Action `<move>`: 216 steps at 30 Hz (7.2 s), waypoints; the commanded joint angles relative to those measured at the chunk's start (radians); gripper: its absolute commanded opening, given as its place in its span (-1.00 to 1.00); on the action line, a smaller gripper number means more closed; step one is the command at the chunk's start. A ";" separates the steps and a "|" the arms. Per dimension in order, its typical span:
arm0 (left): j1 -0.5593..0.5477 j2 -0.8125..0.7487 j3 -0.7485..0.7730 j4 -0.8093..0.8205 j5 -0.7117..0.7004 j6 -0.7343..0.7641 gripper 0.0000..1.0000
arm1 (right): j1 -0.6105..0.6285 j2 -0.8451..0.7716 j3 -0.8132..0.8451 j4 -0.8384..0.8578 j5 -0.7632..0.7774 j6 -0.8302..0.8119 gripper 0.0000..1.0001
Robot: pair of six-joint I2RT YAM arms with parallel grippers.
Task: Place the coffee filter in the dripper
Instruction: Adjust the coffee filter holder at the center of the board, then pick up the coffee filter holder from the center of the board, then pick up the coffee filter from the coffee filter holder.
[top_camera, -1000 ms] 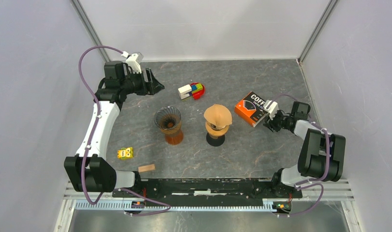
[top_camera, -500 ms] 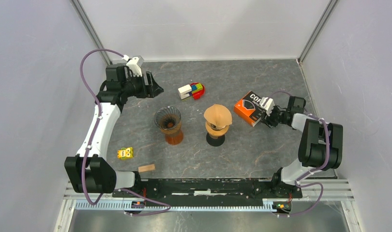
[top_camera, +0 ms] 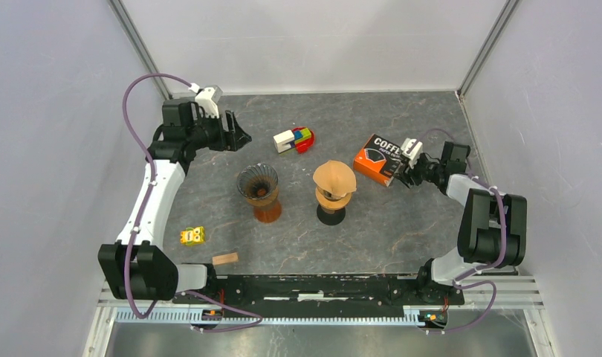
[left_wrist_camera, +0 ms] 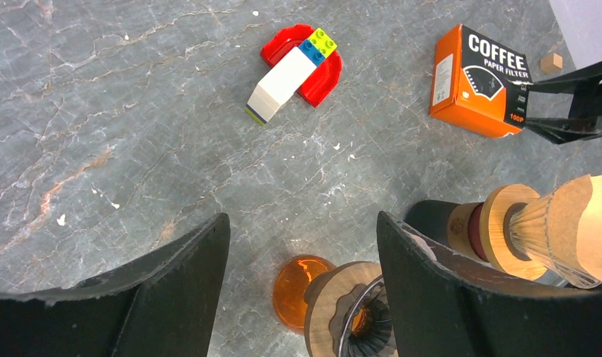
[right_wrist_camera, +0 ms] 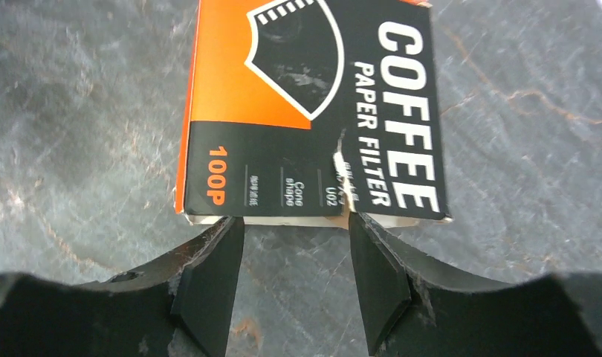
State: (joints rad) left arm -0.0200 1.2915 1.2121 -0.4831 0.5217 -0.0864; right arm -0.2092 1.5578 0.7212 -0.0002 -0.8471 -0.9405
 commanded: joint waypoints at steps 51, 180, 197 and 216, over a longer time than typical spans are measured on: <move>-0.106 0.106 0.142 0.017 -0.095 0.161 0.59 | 0.368 -0.107 -0.101 0.236 0.503 -0.356 -0.16; -0.483 1.029 1.865 -1.010 0.343 1.201 -0.11 | 0.458 -0.284 0.629 -0.534 0.217 0.269 -0.17; -0.484 1.020 1.865 -1.040 0.371 1.199 -0.09 | 0.458 -0.182 0.639 -0.471 0.194 0.290 -0.19; -0.484 1.036 1.865 -1.037 0.355 1.201 -0.08 | 0.456 -0.159 0.652 -0.447 0.207 0.287 -0.94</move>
State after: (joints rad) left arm -0.5014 2.3684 3.0379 -1.5169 0.8661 1.1500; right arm 0.2523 1.4132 1.3476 -0.4774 -0.6510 -0.6468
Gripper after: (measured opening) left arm 0.561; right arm 0.093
